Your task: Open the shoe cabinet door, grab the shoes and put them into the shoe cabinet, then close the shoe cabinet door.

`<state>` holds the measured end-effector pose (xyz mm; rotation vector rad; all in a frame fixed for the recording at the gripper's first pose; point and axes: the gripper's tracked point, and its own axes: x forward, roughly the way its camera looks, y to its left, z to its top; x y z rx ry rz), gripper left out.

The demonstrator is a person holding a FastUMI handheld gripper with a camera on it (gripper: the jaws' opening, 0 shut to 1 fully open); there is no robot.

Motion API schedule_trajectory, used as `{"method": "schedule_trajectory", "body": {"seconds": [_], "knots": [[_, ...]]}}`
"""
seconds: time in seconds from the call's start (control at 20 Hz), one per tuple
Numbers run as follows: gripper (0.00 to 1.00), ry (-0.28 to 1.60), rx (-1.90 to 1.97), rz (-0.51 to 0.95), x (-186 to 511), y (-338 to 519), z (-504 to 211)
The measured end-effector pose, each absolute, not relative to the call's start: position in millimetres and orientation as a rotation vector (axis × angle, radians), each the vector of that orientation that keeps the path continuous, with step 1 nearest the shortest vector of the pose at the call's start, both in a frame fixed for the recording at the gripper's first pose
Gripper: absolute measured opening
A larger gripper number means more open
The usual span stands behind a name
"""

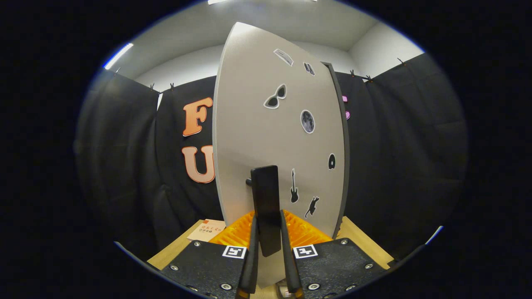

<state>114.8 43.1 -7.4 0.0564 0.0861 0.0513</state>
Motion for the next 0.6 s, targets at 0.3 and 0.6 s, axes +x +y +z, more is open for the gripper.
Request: {"method": "schedule_trajectory", "body": {"seconds": [0.3, 0.6], "knots": [[0.27, 0.074, 0.02, -0.057, 96, -6, -5], [0.27, 0.098, 0.049, -0.118, 78, -47, -7]]}}
